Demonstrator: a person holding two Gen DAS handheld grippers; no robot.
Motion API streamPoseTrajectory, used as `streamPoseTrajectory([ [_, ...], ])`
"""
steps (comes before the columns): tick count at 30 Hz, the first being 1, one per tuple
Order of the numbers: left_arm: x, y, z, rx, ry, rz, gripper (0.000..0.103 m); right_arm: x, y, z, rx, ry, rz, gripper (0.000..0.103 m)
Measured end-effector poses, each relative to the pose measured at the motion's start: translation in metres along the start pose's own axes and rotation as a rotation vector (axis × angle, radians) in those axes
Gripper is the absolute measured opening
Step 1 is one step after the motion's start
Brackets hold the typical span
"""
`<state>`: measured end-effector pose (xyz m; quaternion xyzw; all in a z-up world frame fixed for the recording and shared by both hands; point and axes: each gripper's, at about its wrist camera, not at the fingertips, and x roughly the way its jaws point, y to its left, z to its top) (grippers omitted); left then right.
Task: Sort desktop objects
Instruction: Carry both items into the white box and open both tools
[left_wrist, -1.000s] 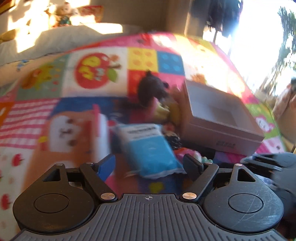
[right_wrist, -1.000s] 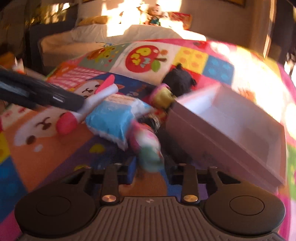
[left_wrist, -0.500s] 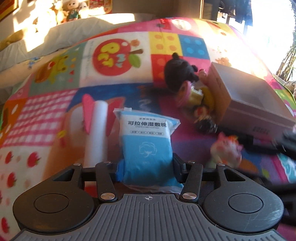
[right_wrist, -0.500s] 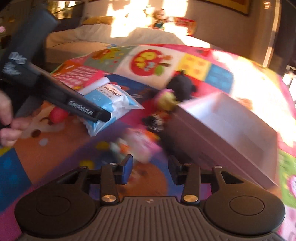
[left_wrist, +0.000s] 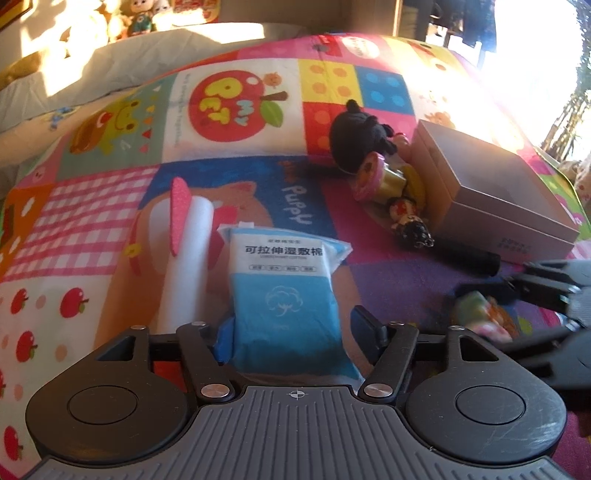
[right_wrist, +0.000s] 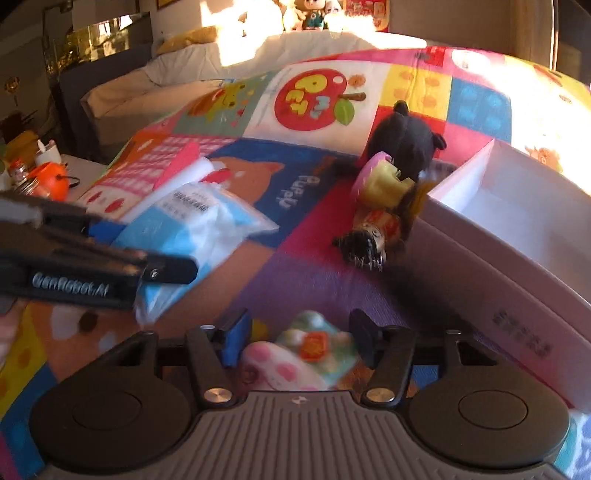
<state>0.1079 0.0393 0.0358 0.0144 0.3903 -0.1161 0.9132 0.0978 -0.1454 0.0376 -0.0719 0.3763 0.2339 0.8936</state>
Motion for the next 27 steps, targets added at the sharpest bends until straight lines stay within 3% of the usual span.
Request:
streamPoseTrajectory([
  [3,0.008,-0.004,0.004,0.013,-0.007,0.006,0.067,-0.016,-0.001,-0.012,-0.014,0.022,0.01,0.055],
  [5,0.016,-0.007,0.006,0.024,0.005,0.021,0.059,-0.027,-0.005,-0.021,-0.011,0.037,0.009,0.054],
  [7,0.016,-0.011,0.004,0.054,0.006,0.022,0.056,-0.039,-0.008,-0.029,-0.014,0.053,0.001,0.054],
  [11,-0.003,-0.036,-0.008,0.171,0.015,-0.061,0.056,-0.065,-0.018,-0.045,-0.022,0.062,-0.029,0.054],
  [15,-0.024,-0.065,-0.017,0.208,0.028,-0.149,0.056,-0.084,-0.029,-0.057,-0.007,0.063,-0.064,0.054],
  [23,-0.055,-0.115,-0.008,0.282,-0.029,-0.257,0.056,-0.146,-0.05,-0.058,0.02,-0.04,-0.153,0.054],
  [27,-0.054,-0.121,0.009,0.255,-0.044,-0.301,0.055,-0.172,-0.064,-0.05,0.053,-0.121,-0.198,0.054],
])
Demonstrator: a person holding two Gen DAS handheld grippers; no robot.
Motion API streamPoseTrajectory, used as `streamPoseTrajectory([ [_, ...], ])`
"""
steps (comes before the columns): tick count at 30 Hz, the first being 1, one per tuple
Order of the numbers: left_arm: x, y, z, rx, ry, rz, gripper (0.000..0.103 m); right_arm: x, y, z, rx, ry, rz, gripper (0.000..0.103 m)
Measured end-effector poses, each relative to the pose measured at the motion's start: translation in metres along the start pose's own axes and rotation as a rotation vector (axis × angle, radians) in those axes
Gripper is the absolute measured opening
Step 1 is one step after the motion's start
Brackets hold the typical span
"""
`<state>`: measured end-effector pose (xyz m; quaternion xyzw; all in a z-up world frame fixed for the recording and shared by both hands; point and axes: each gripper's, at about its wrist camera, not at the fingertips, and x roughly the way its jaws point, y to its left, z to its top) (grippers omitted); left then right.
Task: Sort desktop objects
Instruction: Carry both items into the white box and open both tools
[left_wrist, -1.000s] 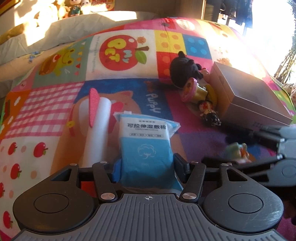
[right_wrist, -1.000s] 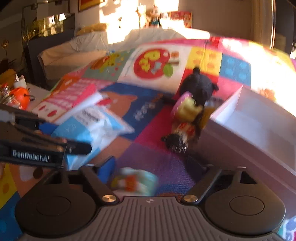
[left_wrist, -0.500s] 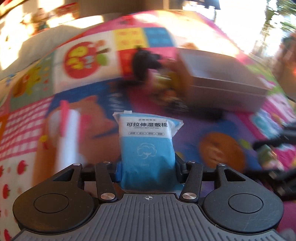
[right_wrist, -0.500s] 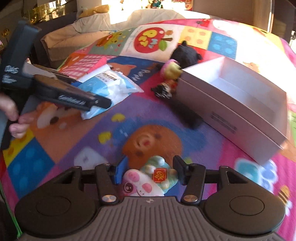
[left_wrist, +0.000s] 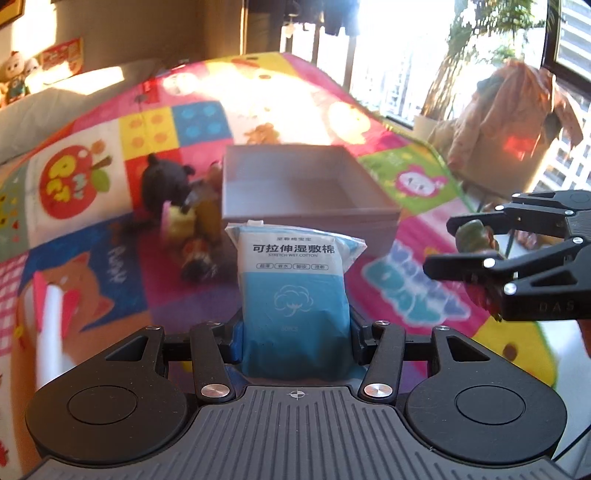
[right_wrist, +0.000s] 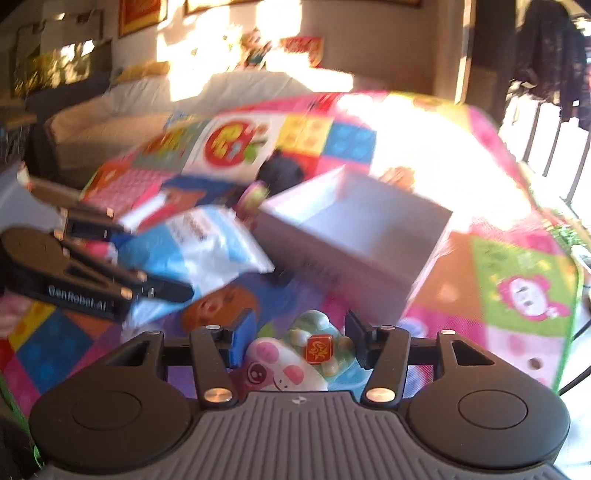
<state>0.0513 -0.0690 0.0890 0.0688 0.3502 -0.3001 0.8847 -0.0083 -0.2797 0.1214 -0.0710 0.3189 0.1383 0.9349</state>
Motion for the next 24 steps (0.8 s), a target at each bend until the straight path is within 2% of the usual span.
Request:
streamPoseTrajectory([
  [5,-0.002,0.012,0.042,-0.047,-0.115,-0.026,0.055,-0.01,-0.025,0.031,0.045,-0.111,-0.061,0.054],
  [9,0.01,0.023,0.09,-0.096,-0.21,-0.073,0.057,0.001,-0.055,0.076,0.159,-0.191,-0.062,0.054],
  [10,0.019,0.022,0.1,-0.081,-0.218,-0.083,0.062,0.006,-0.063,0.087,0.194,-0.206,-0.062,0.055],
  [11,0.029,0.022,0.109,-0.064,-0.222,-0.078,0.075,0.013,-0.072,0.097,0.227,-0.214,-0.061,0.056],
  [13,0.045,0.024,0.118,-0.066,-0.209,-0.03,0.087,0.033,-0.092,0.117,0.299,-0.222,-0.035,0.087],
  [14,0.048,0.028,0.118,-0.083,-0.199,-0.01,0.087,0.043,-0.1,0.122,0.34,-0.229,-0.033,0.091],
  [17,0.043,0.046,0.097,-0.123,-0.142,0.037,0.096,0.054,-0.12,0.119,0.433,-0.233,-0.043,0.093],
  [18,0.039,0.052,0.085,-0.111,-0.112,0.087,0.096,0.054,-0.121,0.114,0.433,-0.235,-0.047,0.099],
  [19,0.036,0.056,0.073,-0.09,-0.089,0.136,0.097,0.052,-0.118,0.106,0.421,-0.241,-0.063,0.103],
  [21,0.032,0.064,0.047,-0.057,-0.039,0.25,0.099,0.048,-0.106,0.088,0.376,-0.245,-0.101,0.103],
  [24,0.026,0.085,0.013,-0.07,0.02,0.349,0.1,0.051,-0.079,0.065,0.287,-0.185,-0.08,0.103],
])
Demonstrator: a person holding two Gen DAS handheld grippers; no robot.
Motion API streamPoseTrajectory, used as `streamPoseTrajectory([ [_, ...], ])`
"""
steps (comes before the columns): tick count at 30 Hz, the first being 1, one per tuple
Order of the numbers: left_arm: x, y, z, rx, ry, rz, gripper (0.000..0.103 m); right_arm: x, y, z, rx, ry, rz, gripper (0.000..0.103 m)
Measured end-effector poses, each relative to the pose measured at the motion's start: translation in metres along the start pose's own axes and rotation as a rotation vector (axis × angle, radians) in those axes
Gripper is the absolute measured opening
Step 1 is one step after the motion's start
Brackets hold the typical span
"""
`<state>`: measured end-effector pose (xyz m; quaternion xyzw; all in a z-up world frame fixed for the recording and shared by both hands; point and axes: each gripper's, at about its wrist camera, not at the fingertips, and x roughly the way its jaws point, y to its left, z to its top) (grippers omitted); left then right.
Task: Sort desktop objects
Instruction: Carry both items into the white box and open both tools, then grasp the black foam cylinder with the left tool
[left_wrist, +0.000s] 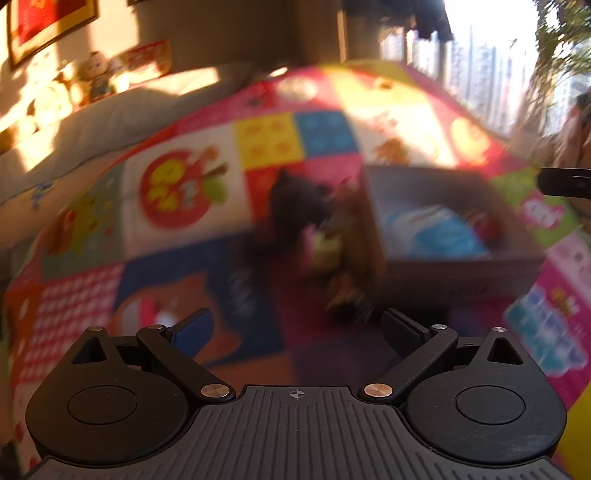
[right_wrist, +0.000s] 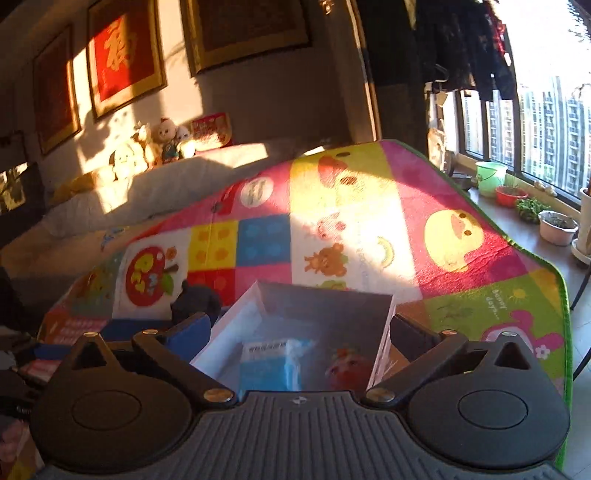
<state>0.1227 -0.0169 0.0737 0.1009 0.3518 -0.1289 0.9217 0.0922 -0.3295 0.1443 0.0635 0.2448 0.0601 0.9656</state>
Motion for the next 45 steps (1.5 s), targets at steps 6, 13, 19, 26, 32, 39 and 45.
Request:
streamPoseTrajectory([
  [6,-0.008,0.02,-0.036,0.005,0.059,0.135,0.101,0.01,0.069,-0.057,-0.162,0.113,0.12,0.103],
  [13,-0.016,0.035,-0.055,-0.047,0.083,0.105,0.101,0.039,0.139,-0.115,-0.379,0.226,0.132,0.103],
  [19,-0.023,0.041,-0.061,-0.06,0.071,0.072,0.101,0.048,0.152,-0.127,-0.349,0.312,0.147,0.103],
  [26,-0.028,0.045,-0.062,-0.063,0.045,0.059,0.101,0.06,0.148,-0.122,-0.238,0.422,0.114,0.103],
  [32,-0.037,0.042,-0.062,-0.021,-0.025,-0.02,0.101,0.058,0.15,-0.128,-0.267,0.402,0.095,0.103],
  [39,-0.044,0.027,-0.056,0.017,-0.077,-0.141,0.1,0.053,0.147,-0.131,-0.294,0.351,0.133,0.103],
  [45,-0.034,0.0,-0.047,0.076,-0.061,-0.137,0.1,0.044,0.132,-0.126,-0.316,0.322,0.061,0.103],
])
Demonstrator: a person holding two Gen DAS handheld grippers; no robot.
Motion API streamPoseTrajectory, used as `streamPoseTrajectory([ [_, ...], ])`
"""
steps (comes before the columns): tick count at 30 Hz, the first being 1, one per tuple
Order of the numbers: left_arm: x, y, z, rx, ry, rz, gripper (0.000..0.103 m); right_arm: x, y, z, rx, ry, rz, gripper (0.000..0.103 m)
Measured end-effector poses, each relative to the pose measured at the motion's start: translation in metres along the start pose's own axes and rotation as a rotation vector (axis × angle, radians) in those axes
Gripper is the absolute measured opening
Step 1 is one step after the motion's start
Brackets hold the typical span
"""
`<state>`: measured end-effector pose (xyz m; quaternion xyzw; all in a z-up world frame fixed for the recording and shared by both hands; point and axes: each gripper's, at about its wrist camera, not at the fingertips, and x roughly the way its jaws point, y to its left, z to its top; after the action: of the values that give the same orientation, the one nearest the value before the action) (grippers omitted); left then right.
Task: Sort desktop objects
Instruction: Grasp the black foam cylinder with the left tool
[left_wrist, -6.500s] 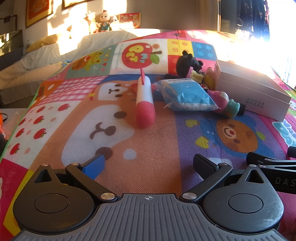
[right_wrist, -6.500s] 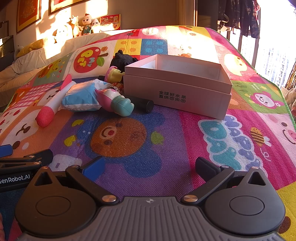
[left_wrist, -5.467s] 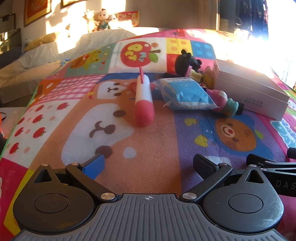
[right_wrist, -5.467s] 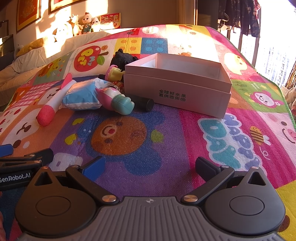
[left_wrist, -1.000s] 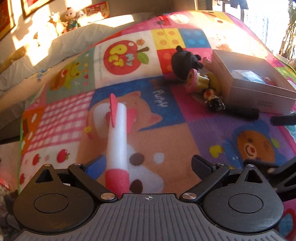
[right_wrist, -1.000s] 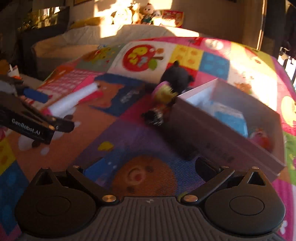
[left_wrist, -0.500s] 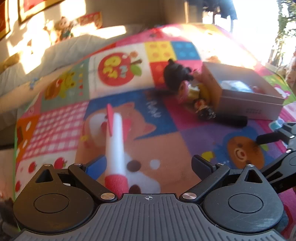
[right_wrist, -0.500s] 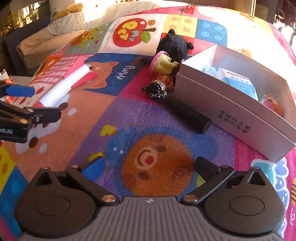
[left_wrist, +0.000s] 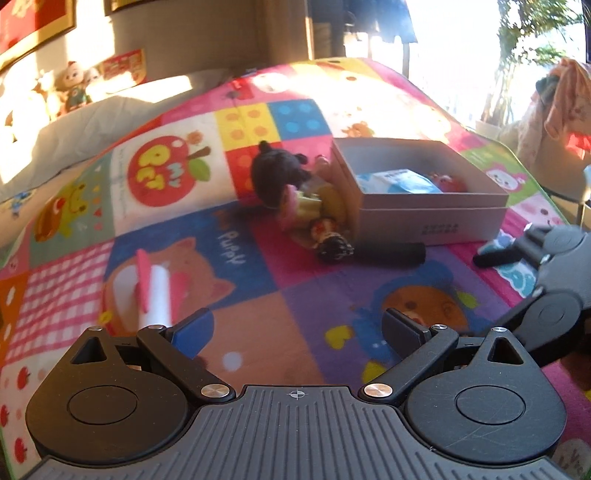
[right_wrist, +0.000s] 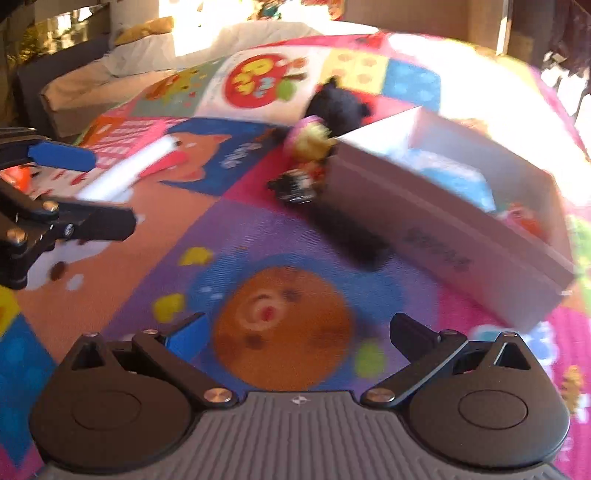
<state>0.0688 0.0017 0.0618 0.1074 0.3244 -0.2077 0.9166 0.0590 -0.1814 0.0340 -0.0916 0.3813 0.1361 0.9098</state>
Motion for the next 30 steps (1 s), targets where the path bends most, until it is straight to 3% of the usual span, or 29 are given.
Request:
streamPoseTrajectory([
  [5,0.013,-0.015,0.006,0.026,0.013,-0.042,0.1,-0.023,-0.027,-0.005,0.014,-0.072,-0.095,0.103],
  [11,0.037,-0.022,0.01,0.029,-0.042,-0.197,0.1,-0.05,-0.061,-0.007,0.074,-0.128,-0.16,0.103],
  [17,0.087,-0.037,0.031,-0.029,-0.003,-0.197,0.1,-0.066,-0.086,-0.01,0.168,-0.141,-0.121,0.103],
  [21,0.101,-0.056,0.033,-0.021,0.052,-0.231,0.1,-0.073,-0.094,-0.017,0.167,-0.159,-0.151,0.103],
  [25,0.105,-0.068,0.032,0.023,0.054,-0.249,0.081,-0.077,-0.101,-0.025,0.175,-0.174,-0.18,0.103],
  [30,0.117,-0.066,0.037,-0.024,0.052,-0.246,0.085,-0.076,-0.107,-0.03,0.209,-0.179,-0.181,0.103],
])
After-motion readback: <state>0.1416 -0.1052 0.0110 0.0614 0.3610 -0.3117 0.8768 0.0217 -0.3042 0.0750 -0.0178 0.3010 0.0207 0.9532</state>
